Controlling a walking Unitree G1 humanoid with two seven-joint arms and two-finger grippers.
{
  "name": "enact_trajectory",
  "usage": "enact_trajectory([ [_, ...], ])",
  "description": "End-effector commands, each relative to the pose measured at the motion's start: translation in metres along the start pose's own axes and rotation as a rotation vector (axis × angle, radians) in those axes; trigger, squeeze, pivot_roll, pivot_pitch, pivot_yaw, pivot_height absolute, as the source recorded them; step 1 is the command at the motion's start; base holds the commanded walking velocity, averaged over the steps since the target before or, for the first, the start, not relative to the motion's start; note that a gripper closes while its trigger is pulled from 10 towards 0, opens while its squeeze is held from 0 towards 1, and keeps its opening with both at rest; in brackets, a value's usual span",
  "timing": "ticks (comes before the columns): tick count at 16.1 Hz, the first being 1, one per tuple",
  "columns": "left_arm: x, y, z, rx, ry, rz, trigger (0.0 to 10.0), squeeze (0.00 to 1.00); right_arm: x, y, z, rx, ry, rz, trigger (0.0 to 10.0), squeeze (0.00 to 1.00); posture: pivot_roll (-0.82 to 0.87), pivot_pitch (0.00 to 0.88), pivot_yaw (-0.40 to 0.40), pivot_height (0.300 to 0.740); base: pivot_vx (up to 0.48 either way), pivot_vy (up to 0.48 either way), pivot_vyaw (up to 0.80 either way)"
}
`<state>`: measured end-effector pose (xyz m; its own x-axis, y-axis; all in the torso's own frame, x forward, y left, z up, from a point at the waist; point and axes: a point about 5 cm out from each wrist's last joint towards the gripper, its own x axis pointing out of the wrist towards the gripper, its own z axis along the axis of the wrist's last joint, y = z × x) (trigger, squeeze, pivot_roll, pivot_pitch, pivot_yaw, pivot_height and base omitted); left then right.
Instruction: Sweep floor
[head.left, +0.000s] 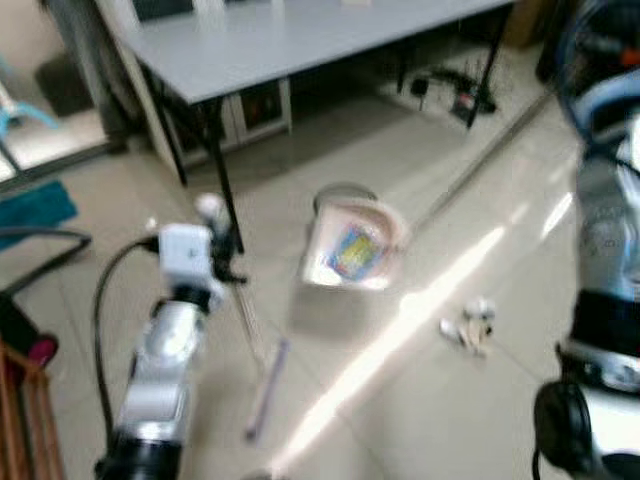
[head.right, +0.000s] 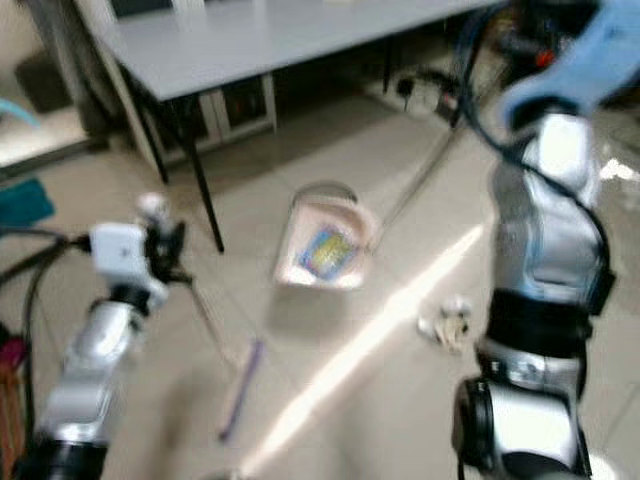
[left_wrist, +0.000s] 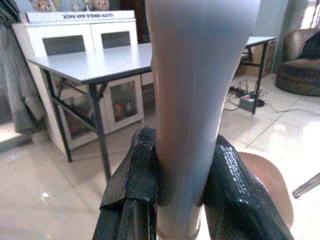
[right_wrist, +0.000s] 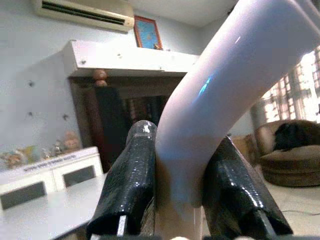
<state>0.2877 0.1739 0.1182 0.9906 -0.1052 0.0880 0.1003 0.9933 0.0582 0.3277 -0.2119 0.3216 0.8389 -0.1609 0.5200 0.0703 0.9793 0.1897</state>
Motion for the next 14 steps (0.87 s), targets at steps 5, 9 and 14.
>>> enact_trajectory([
  [5,0.003,-0.005,0.005,0.009,-0.039,-0.014,10.0,0.00,0.000,-0.004,0.016,-0.058,-0.095,0.028,10.0,0.00,-0.05,0.029,0.029,0.740,0.412,0.000,0.00],
  [9,0.003,-0.008,0.005,0.005,-0.039,-0.017,10.0,0.00,0.005,-0.012,0.023,-0.063,-0.115,0.015,10.0,0.00,-0.05,0.031,0.031,0.740,0.413,0.000,0.00],
  [14,0.003,-0.006,0.007,0.011,-0.041,-0.023,10.0,0.00,0.005,-0.010,0.015,-0.031,-0.107,-0.009,10.0,0.00,-0.04,0.044,0.039,0.740,0.424,0.000,0.00],
])
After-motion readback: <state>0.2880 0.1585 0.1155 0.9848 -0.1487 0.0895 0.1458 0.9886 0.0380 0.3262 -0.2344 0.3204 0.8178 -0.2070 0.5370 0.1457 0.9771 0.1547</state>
